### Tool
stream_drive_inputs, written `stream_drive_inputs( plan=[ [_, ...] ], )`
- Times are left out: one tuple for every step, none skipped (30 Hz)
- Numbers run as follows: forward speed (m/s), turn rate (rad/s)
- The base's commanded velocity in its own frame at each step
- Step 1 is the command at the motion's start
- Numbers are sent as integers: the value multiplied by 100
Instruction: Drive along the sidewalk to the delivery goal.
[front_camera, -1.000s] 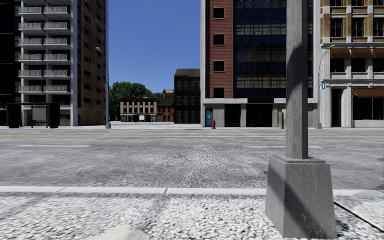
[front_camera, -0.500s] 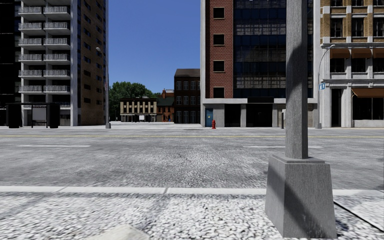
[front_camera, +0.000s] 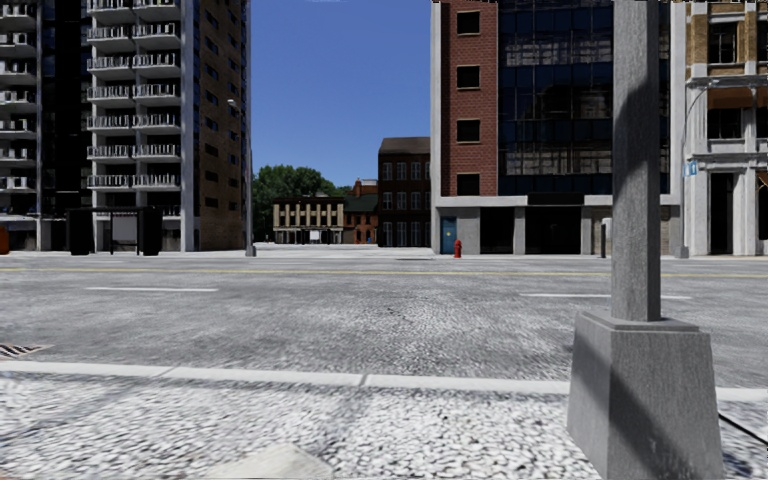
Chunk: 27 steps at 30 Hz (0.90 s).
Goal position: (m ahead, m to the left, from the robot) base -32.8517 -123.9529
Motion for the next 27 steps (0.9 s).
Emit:
stream_drive_inputs(
  plan=[
    [0,84],
    [0,84],
    [0,84],
    [0,84],
    [0,84],
    [0,84],
    [0,84],
    [0,84],
    [0,84],
    [0,84],
    [0,84],
    [0,84],
    [0,84],
    [0,84],
    [0,84],
    [0,84],
    [0,84],
    [0,84],
    [0,84],
    [0,84],
    [0,84],
    [0,84],
    [0,84],
    [0,84],
    [0,84],
    [0,83],
    [0,83]
  ],
)
